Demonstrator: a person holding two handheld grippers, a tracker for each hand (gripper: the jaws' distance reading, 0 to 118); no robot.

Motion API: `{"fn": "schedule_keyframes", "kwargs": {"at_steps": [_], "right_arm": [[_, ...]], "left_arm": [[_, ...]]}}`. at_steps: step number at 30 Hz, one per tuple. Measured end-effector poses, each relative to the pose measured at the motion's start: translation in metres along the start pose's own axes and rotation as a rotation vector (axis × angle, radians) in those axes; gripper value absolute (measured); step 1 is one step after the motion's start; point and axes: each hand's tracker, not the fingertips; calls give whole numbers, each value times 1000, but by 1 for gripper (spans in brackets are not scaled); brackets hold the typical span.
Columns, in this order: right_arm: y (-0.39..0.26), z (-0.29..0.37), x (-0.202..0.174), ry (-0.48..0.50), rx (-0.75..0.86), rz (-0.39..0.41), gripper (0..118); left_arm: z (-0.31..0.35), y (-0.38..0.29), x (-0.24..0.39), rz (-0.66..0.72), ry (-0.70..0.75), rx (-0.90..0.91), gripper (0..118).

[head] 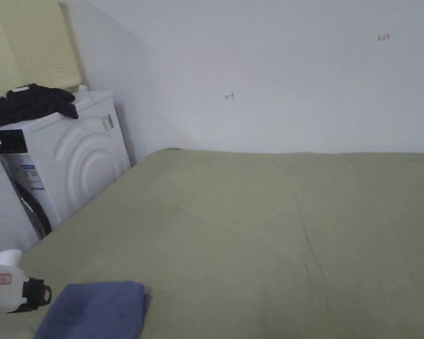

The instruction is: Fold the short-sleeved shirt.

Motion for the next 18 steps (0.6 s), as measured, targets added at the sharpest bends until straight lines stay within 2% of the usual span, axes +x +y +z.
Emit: {"fn": "schedule_keyframes", "kwargs": {"at_steps": [1, 3, 5, 8, 11, 13, 15, 18], "right_arm": [[1, 1, 2, -20, -5, 7, 0], [2, 5, 5, -87, 0, 28, 0], [3, 10, 11, -117, -1, 32, 0], [1, 27, 24, -190, 29, 18, 0], [0, 49, 40, -281, 37, 12, 0], [0, 60, 52, -341, 40, 43, 0], [-2, 73, 63, -357, 66, 31, 0], [-4, 94, 81, -391, 98, -39, 0]], "left_arm": [[10, -6, 26, -18, 14, 20, 0], [23, -18, 79, -56, -52, 87, 0], [2, -42, 99, -7, -127, 110, 0], [-2, -77, 175, -57, -124, 165, 0], [-13, -112, 253, -56, -159, 159, 0], [-7, -138, 313, -66, -224, 107, 0], [-10, -157, 359, -21, -270, 44, 0], [-12, -158, 409, -46, -325, 63, 0]]}}
